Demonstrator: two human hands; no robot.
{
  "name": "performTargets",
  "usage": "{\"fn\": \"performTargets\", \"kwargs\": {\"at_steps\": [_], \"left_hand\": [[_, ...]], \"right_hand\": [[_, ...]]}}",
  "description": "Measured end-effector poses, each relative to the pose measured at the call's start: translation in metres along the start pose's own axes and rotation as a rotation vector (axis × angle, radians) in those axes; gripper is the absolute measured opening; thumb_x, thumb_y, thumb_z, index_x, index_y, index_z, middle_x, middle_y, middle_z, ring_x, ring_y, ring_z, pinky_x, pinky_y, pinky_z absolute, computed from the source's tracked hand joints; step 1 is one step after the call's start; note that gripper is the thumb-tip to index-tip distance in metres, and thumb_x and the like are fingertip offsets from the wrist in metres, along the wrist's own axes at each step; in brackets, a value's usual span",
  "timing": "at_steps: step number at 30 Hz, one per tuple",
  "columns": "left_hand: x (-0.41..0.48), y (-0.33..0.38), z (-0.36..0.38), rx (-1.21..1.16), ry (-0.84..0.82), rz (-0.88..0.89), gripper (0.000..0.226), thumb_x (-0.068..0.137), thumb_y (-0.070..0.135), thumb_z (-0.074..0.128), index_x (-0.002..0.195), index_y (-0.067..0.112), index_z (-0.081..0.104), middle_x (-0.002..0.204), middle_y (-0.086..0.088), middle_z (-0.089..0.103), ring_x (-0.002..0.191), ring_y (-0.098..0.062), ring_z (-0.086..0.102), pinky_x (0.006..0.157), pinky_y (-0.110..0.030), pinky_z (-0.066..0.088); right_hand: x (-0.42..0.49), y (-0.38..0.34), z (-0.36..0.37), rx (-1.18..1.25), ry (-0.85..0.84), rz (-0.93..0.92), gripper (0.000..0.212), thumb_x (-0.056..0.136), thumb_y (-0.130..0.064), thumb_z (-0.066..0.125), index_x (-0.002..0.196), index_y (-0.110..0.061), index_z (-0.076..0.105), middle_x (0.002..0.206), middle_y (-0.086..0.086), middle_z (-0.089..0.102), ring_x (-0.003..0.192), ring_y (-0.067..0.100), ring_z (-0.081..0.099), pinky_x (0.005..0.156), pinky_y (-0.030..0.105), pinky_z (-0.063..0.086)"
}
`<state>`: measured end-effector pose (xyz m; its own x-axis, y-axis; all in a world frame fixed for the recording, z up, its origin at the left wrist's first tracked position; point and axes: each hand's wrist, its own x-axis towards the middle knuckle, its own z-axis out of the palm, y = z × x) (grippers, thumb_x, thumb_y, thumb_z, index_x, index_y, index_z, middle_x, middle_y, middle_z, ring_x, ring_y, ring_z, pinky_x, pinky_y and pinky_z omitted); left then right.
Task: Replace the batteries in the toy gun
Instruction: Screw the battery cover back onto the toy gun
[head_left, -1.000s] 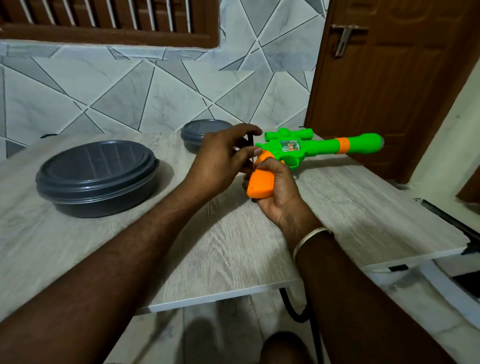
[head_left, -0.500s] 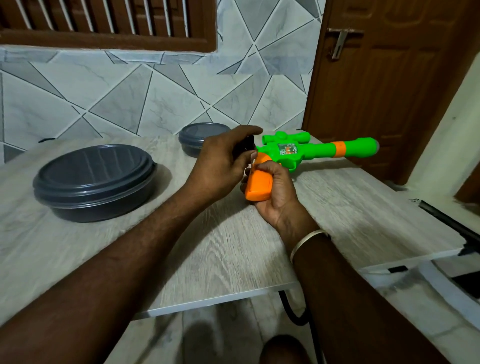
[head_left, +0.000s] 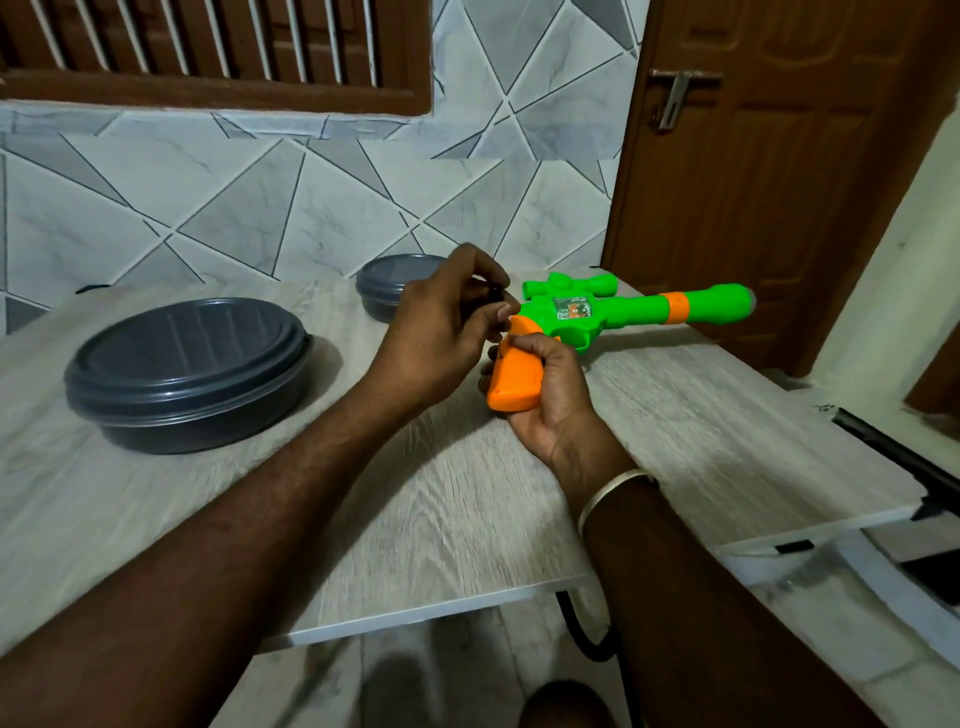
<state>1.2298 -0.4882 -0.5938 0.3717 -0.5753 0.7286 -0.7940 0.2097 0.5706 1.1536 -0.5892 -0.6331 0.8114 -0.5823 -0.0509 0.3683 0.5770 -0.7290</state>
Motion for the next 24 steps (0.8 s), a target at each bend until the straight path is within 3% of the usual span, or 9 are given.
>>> {"fn": "performTargets", "kwargs": {"at_steps": [6,13,18,24], "left_hand": [[0.0010,0.0028,-0.0004,0.057,0.102,0.082,0.022,0.087,0.015,0.076,0.108,0.006,0.076,0.093,-0.001,0.074,0.083,-0.011,0.073,0.076,-0.041,0.062],[0.0013,-0.0013,-0.0014,0.054,0.074,0.059,0.023,0.092,0.010,0.064,0.113,0.008,0.071,0.095,-0.002,0.074,0.087,-0.015,0.074,0.080,-0.045,0.061],[0.0013,0.0024,-0.0019,0.131,0.118,0.137,0.023,0.087,0.020,0.078,0.107,0.009,0.077,0.094,0.000,0.074,0.085,-0.012,0.072,0.076,-0.038,0.061],[0.0042,-0.0020,-0.0024,0.082,0.068,0.081,0.026,0.090,0.002,0.065,0.114,0.006,0.073,0.094,-0.001,0.074,0.086,-0.013,0.073,0.081,-0.042,0.062]], "right_hand": [[0.0004,0.0010,0.0022,-0.017,0.009,-0.003,0.013,0.090,-0.013,0.049,0.099,-0.012,0.058,0.076,0.011,0.056,0.063,0.021,0.054,0.059,0.030,0.045],[-0.0013,-0.0004,0.0020,-0.027,0.012,0.015,0.016,0.089,-0.011,0.052,0.104,-0.008,0.056,0.077,0.011,0.057,0.063,0.021,0.055,0.059,0.030,0.046],[-0.0010,0.0013,0.0031,-0.021,0.017,0.006,0.012,0.090,-0.012,0.048,0.096,-0.011,0.058,0.075,0.010,0.057,0.061,0.020,0.054,0.058,0.029,0.045],[-0.0015,0.0002,0.0018,-0.034,0.014,0.015,0.010,0.089,-0.011,0.051,0.098,-0.009,0.056,0.075,0.010,0.057,0.061,0.021,0.054,0.056,0.028,0.047]]}}
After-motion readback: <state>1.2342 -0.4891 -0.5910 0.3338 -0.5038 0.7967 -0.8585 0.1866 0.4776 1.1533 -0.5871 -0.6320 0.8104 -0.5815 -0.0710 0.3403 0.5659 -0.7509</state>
